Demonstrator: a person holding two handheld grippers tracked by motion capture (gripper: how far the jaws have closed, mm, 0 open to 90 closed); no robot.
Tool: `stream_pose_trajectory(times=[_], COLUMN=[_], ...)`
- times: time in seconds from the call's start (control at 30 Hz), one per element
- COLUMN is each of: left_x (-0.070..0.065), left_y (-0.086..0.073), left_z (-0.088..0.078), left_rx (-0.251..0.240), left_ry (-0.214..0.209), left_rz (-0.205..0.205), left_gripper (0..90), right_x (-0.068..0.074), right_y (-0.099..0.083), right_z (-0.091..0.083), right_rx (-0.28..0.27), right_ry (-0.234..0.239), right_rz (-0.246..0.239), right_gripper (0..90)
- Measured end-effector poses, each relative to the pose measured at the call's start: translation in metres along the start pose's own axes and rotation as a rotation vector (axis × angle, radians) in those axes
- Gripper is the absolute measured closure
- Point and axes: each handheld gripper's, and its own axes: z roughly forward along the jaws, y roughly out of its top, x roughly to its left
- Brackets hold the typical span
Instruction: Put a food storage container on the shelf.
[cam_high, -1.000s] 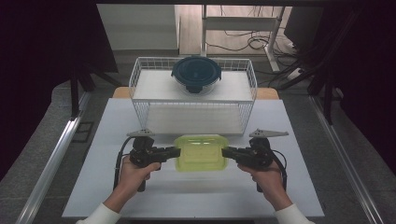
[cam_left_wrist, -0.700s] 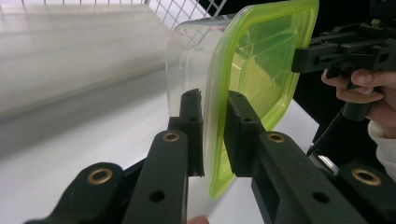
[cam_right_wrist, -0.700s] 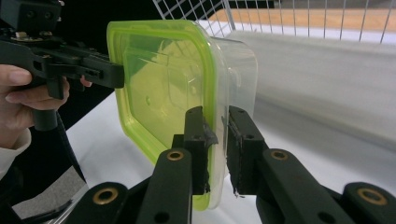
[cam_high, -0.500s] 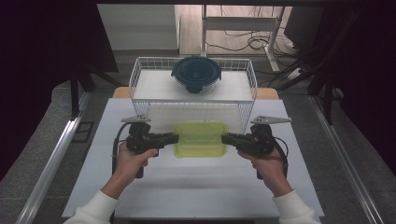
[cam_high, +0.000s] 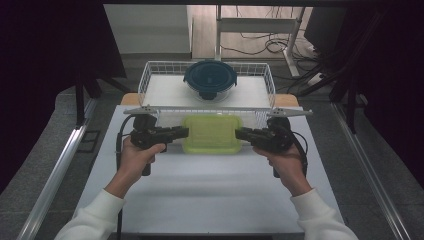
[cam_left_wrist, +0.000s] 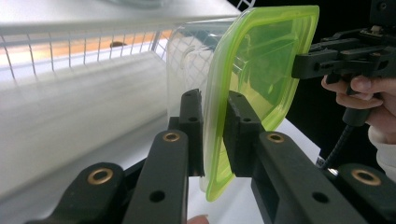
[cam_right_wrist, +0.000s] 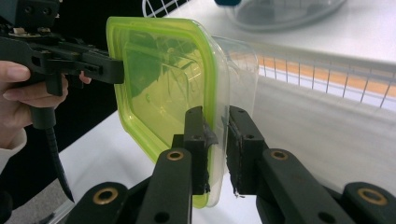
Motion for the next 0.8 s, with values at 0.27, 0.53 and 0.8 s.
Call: stream_pose_trajectory(times=[0.27, 0.53, 0.8], left_x=[-0.002, -0.003, 0.001], left_y=[0.022, 0.048, 0.067], left_z=[-0.011, -0.016, -0.018], left_rx=[-0.027, -0.051, -0.063], left_ry=[0.001, 0.004, -0.015], left_rz=[0.026, 0.047, 0.045], left_gripper=[79.1, 79.2, 79.1], right_x=[0.003, 0.006, 0.003], right_y=[0.022, 0.049, 0.069], right_z=[-0.002, -0.007, -0.009], right_rx=[-0.021, -0.047, -0.066], right_ry=[0.008, 0.001, 0.005], right_rz=[-0.015, -0.035, -0.042], right_gripper=[77.8, 77.8, 77.8])
